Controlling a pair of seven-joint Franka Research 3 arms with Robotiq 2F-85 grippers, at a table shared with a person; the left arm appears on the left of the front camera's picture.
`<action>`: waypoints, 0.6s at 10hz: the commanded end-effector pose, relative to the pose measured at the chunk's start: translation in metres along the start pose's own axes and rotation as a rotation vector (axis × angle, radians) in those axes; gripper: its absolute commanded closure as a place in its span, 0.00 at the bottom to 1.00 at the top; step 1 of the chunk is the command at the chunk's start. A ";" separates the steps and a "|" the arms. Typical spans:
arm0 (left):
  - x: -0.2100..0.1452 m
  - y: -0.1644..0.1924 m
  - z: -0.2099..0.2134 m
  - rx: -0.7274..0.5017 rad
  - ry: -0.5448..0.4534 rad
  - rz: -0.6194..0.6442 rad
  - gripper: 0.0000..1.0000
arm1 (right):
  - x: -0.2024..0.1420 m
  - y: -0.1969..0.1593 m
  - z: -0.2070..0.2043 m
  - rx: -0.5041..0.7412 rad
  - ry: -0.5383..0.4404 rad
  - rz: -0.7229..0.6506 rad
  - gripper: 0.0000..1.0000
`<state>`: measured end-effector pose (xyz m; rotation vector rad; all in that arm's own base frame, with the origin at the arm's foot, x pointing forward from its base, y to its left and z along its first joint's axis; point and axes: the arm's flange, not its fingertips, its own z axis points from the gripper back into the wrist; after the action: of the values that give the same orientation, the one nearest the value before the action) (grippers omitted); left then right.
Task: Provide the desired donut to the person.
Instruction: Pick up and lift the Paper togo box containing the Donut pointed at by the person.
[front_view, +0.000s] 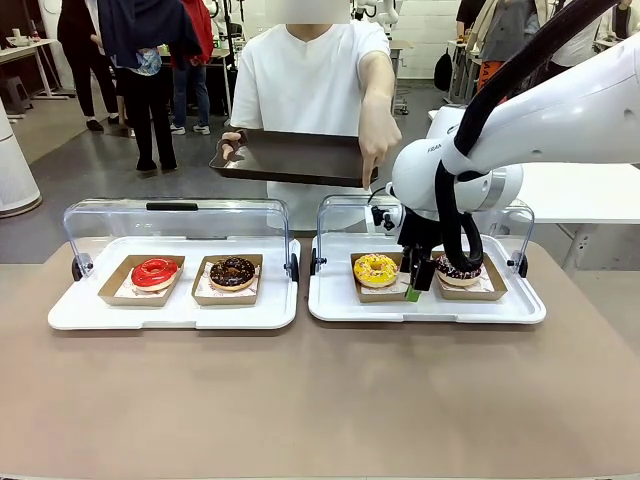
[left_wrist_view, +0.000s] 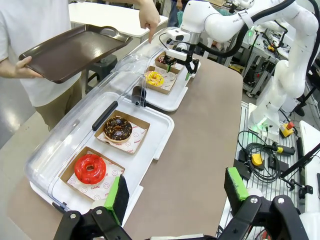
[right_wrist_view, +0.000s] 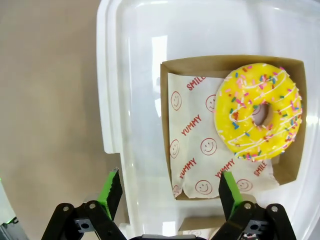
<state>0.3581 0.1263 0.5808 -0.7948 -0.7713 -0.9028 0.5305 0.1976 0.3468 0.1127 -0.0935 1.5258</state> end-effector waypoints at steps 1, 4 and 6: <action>0.001 0.000 0.001 -0.007 -0.015 -0.010 0.00 | 0.003 -0.013 -0.007 -0.037 0.040 -0.026 0.00; 0.001 0.000 0.001 -0.007 -0.015 -0.010 0.00 | 0.002 -0.020 -0.014 -0.036 0.050 -0.038 0.00; 0.001 0.000 0.001 -0.007 -0.015 -0.010 0.00 | 0.001 -0.023 -0.017 -0.028 0.050 -0.043 0.00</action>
<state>0.3581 0.1263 0.5808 -0.7948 -0.7712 -0.9027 0.5448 0.1982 0.3409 0.0714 -0.0912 1.5006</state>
